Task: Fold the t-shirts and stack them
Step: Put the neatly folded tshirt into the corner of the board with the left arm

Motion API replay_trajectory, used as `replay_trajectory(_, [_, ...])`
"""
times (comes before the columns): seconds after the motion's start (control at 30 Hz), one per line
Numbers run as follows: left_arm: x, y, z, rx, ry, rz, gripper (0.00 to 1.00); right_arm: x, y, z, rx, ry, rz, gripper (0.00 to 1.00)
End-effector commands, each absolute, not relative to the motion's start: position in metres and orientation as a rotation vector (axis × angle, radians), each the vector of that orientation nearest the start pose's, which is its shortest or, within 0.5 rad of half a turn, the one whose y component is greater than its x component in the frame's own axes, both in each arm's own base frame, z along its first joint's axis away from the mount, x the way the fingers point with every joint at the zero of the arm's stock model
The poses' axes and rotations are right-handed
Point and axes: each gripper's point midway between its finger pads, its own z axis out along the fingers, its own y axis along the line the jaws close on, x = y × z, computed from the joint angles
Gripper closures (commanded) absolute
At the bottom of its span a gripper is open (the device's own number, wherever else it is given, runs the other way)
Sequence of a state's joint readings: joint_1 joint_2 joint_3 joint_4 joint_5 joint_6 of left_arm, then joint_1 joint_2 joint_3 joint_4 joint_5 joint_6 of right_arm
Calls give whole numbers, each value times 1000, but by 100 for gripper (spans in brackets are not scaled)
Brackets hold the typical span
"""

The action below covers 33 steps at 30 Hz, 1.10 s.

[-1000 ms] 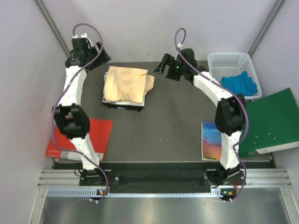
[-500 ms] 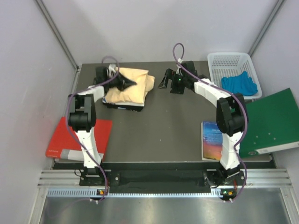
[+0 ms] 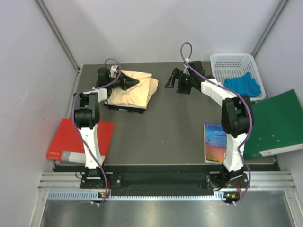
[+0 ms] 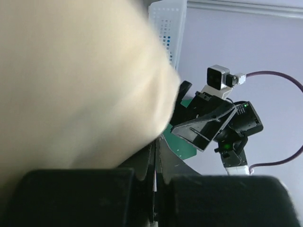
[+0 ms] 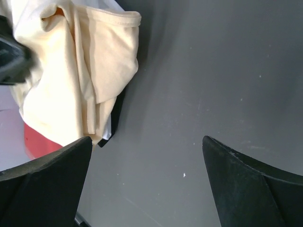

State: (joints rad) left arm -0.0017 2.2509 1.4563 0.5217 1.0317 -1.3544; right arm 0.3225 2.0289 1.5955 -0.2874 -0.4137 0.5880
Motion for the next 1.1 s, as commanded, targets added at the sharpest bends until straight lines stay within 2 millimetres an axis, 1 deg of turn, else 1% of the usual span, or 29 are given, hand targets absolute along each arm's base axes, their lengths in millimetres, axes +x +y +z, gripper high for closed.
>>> replay_trajectory(0.0, [533, -171, 258, -188, 1987, -1563, 100, 472, 248, 125, 66, 2403, 920, 0])
replay_trajectory(0.03, [533, -171, 271, -121, 1964, -1497, 100, 470, 246, 123, 70, 2412, 919, 0])
replay_trajectory(0.07, [532, -174, 279, -129, 1974, -1461, 100, 470, 245, 121, 70, 2417, 916, 0])
replay_trajectory(0.1, [530, -176, 305, -95, 1937, -1421, 100, 470, 243, 120, 75, 2419, 913, 0])
replay_trajectory(0.13, [530, -179, 312, -62, 1927, -1380, 100, 469, 241, 117, 72, 2426, 903, 0])
replay_trajectory(0.17, [526, -191, 314, -37, 1947, -1366, 100, 470, 238, 115, 80, 2431, 898, 0])
replay_trajectory(0.2, [527, -197, 316, -57, 1988, -1314, 100, 470, 236, 111, 88, 2439, 886, 0])
replay_trajectory(0.23, [526, -204, 307, 20, 2027, -1239, 100, 472, 232, 109, 96, 2444, 878, 0])
replay_trajectory(0.27, [518, -230, 299, 86, 2074, -1207, 100, 471, 228, 106, 109, 2459, 865, 0])
replay_trajectory(0.3, [518, -237, 279, 72, 2190, -1117, 100, 474, 224, 104, 124, 2462, 844, 0])
replay_trajectory(0.33, [516, -245, 265, 159, 2227, -1044, 100, 479, 217, 106, 133, 2456, 825, 0])
replay_trajectory(0.37, [511, -270, 233, 211, 2308, -1018, 100, 479, 213, 104, 140, 2469, 808, 0])
replay_trajectory(0.4, [503, -275, 227, 229, 2366, -964, 100, 482, 207, 103, 150, 2472, 782, 0])
replay_trajectory(0.43, [500, -280, 212, 275, 2398, -915, 100, 489, 200, 110, 151, 2454, 768, 0])
replay_trajectory(0.47, [489, -296, 194, 327, 2445, -893, 100, 491, 197, 110, 151, 2452, 756, 0])
replay_trajectory(0.5, [482, -299, 177, 350, 2488, -852, 100, 492, 192, 110, 159, 2463, 741, 0])
replay_trajectory(0.53, [477, -300, 162, 383, 2522, -794, 100, 498, 184, 115, 163, 2448, 726, 0])
replay_trajectory(0.57, [468, -308, 149, 418, 2552, -779, 100, 499, 180, 115, 166, 2448, 718, 0])
replay_trajectory(0.6, [460, -307, 130, 428, 2603, -752, 100, 501, 177, 116, 171, 2443, 719, 0])
replay_trajectory(0.63, [454, -305, 121, 448, 2633, -727, 100, 503, 170, 118, 186, 2440, 711, 0])
replay_trajectory(0.7, [445, -301, 95, 453, 2703, -665, 100, 505, 163, 118, 192, 2435, 710, 0])
replay_trajectory(0.73, [445, -298, 87, 454, 2718, -643, 100, 505, 157, 117, 205, 2436, 705, 0])
replay_trajectory(0.77, [446, -292, 80, 441, 2737, -589, 100, 504, 156, 117, 205, 2437, 708, 0])
replay_trajectory(0.8, [446, -289, 75, 434, 2747, -559, 100, 503, 154, 118, 207, 2433, 717, 0])
replay_trajectory(0.83, [449, -285, 73, 422, 2747, -524, 100, 501, 151, 114, 217, 2440, 715, 0])
replay_trajectory(0.9, [457, -276, 68, 389, 2747, -448, 100, 498, 151, 115, 211, 2440, 724, 0])
replay_trajectory(0.93, [459, -274, 65, 360, 2755, -433, 100, 494, 150, 110, 213, 2452, 725, 0])
replay_trajectory(1.03, [463, -263, 51, 293, 2794, -406, 100, 487, 151, 106, 210, 2461, 741, 0])
replay_trajectory(1.07, [465, -255, 45, 268, 2811, -384, 100, 486, 151, 106, 209, 2461, 743, 0])
